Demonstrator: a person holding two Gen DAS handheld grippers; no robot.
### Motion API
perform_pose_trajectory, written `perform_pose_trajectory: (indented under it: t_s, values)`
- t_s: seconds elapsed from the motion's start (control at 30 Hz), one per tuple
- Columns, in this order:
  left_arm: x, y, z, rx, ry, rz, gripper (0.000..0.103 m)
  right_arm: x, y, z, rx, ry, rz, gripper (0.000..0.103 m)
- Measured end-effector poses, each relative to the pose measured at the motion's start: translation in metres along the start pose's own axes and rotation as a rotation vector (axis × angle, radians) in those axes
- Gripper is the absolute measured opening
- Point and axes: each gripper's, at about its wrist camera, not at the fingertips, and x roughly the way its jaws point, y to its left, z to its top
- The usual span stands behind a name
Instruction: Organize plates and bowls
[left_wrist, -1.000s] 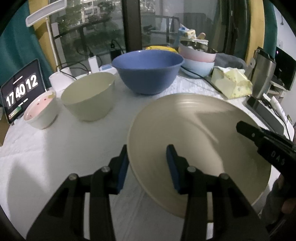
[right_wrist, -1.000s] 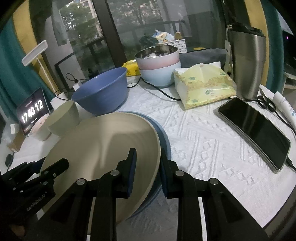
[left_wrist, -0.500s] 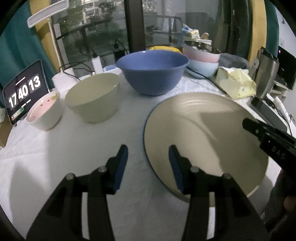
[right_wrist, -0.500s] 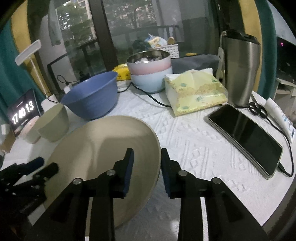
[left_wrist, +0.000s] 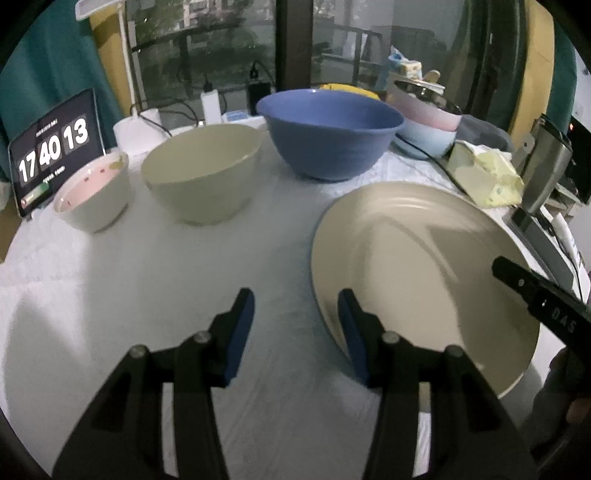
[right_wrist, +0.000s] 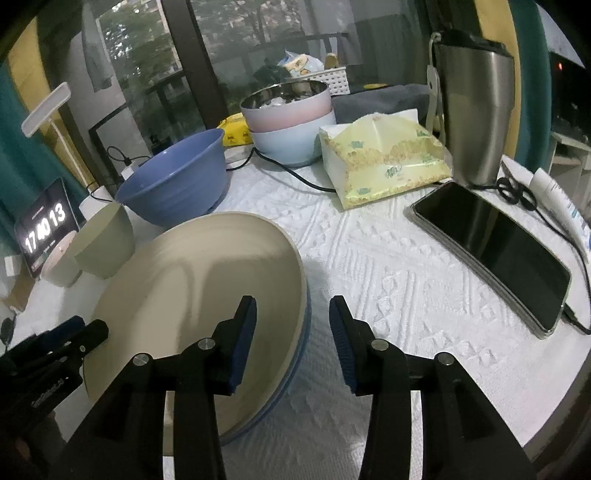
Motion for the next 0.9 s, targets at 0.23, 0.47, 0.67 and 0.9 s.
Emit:
perform_pose_trajectory:
  t_s: [0.23,0.47,0.67,0.9]
  values:
    - [0.014,-0.002,0.003,-0.023,0.027,-0.045,0.057,0.010,-0.008,0.003,0.051,0.042,0.065,0.044]
    - [0.024,0.002,0.005,-0.054,0.022,-0.145,0.057,0.014,-0.009,0.004,0.056,0.071,0.132,0.043]
    - [0.020,-0.016,0.005,0.049,-0.012,-0.124,0.041,0.014,-0.006,0.004,0.054,0.066,0.119,0.043]
    - [0.018,-0.005,0.006,0.012,0.009,-0.163,0.038,0.009,-0.004,0.003,0.066,0.053,0.101,0.039]
